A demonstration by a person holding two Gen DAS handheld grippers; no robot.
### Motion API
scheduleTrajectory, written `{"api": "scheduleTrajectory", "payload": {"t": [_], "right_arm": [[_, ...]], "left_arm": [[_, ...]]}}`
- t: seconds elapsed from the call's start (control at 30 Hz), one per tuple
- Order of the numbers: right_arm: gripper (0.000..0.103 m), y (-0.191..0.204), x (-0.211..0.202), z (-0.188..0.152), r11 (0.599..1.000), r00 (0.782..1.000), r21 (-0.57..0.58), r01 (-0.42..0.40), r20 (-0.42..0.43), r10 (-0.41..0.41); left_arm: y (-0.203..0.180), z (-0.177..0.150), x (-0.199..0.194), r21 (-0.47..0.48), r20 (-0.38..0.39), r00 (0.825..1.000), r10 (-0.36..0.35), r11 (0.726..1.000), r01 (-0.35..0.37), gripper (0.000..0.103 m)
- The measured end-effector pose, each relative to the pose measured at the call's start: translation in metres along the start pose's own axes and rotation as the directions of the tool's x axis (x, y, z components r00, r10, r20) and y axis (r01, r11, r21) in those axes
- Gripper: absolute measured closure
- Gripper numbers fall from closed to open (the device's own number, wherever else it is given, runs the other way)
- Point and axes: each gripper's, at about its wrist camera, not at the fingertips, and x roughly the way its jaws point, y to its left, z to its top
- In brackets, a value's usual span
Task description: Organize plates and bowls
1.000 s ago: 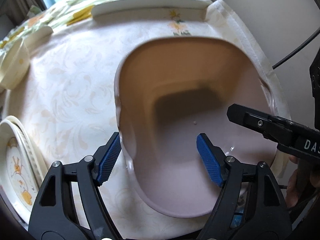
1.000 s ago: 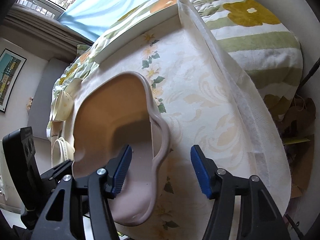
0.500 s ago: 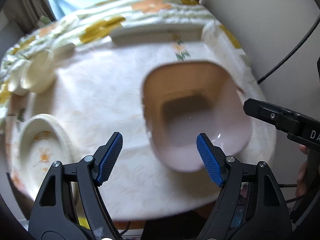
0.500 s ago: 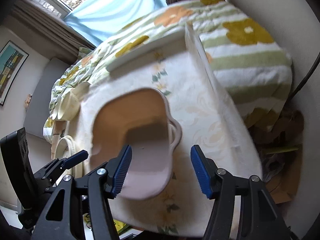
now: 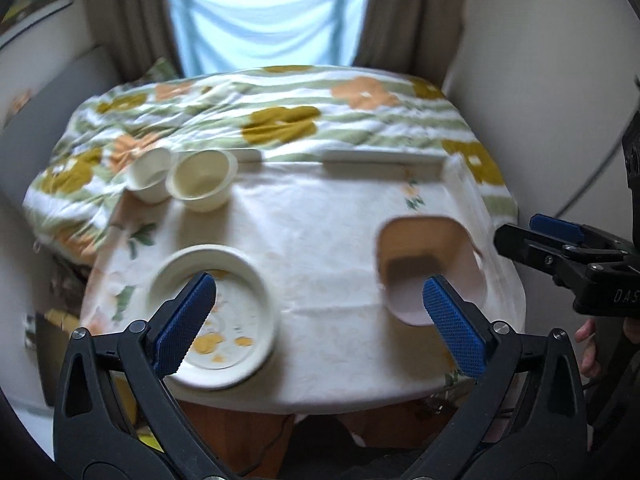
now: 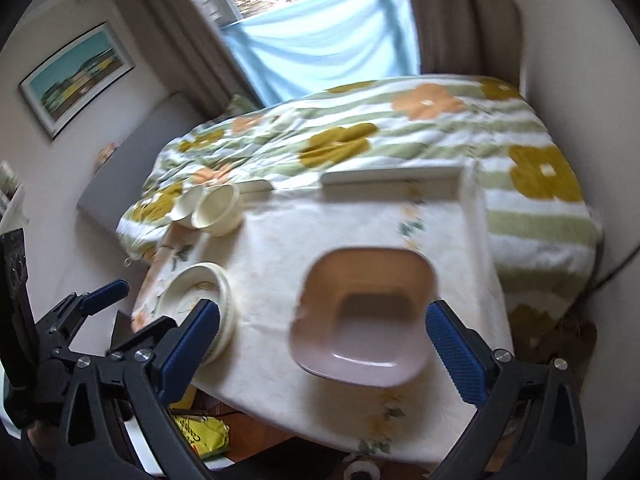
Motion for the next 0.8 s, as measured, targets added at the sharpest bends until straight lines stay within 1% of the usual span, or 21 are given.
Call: {"api": "scheduleTrajectory", "payload": {"t": [0.07, 0.13, 0.23, 0.3, 0.4, 0.5, 0.53, 0.6, 0.67, 0.7, 0.73, 0.77, 0.8], "right_arm": [[0.000, 0.013, 0.005, 0.012, 0.999, 1.000, -0.035, -0.023, -0.002, 0.023], [0.000, 0.031, 0.013, 0.027, 0.996, 0.999, -0.079, -0.037, -0.008, 0.036], [0.000, 0.056, 0.032, 0.049, 0.989, 1.000, -0.144, -0.027, -0.017, 0.025], [0.000, 0.071, 0.052, 0.066, 0.984, 0.999, -0.174, -0.036, -0.033, 0.031], [0.000, 0.088, 0.091, 0.088, 0.981, 0.995, -0.181, -0.065, -0.084, 0.050], [0.000, 0.099, 0.140, 0.108, 0.986, 0.986, -0.144, -0.081, -0.157, 0.058], [0.000, 0.104, 0.156, 0.113, 0.987, 0.982, -0.136, -0.081, -0.180, 0.055], [0.000, 0.111, 0.186, 0.124, 0.988, 0.975, -0.128, -0.085, -0.215, 0.057], [0.001, 0.120, 0.217, 0.133, 0.989, 0.967, -0.129, -0.076, -0.249, 0.042], [0.002, 0.124, 0.230, 0.136, 0.988, 0.964, -0.133, -0.073, -0.263, 0.036], [0.002, 0.127, 0.245, 0.139, 0.988, 0.960, -0.136, -0.068, -0.280, 0.027], [0.005, 0.130, 0.259, 0.140, 0.989, 0.954, -0.139, -0.057, -0.299, 0.013], [0.010, 0.132, 0.272, 0.141, 0.989, 0.948, -0.139, -0.043, -0.318, -0.003]], "left_arm": [[0.025, 0.007, -0.007, -0.063, 0.000, 1.000, 0.009, 0.998, -0.009, 0.000], [0.056, 0.015, -0.008, -0.138, -0.001, 1.000, 0.008, 0.990, -0.008, 0.000], [0.096, 0.028, 0.002, -0.216, -0.021, 1.000, 0.013, 0.976, -0.017, 0.000], [0.118, 0.037, 0.013, -0.254, -0.034, 0.999, 0.013, 0.967, -0.021, 0.000], [0.154, 0.052, 0.038, -0.317, -0.066, 0.998, 0.004, 0.948, -0.025, 0.000], [0.191, 0.065, 0.072, -0.390, -0.105, 0.994, -0.028, 0.921, -0.015, 0.001], [0.198, 0.067, 0.082, -0.402, -0.117, 0.992, -0.038, 0.915, -0.013, 0.002], [0.217, 0.074, 0.109, -0.429, -0.148, 0.987, -0.060, 0.903, -0.010, 0.006], [0.233, 0.079, 0.138, -0.447, -0.180, 0.980, -0.082, 0.894, -0.007, 0.011], [0.241, 0.081, 0.155, -0.456, -0.198, 0.976, -0.093, 0.890, -0.008, 0.012], [0.246, 0.083, 0.168, -0.460, -0.215, 0.971, -0.101, 0.888, -0.009, 0.017], [0.252, 0.085, 0.186, -0.464, -0.239, 0.964, -0.115, 0.886, -0.009, 0.025], [0.254, 0.086, 0.198, -0.466, -0.257, 0.958, -0.127, 0.885, -0.007, 0.030]]}}
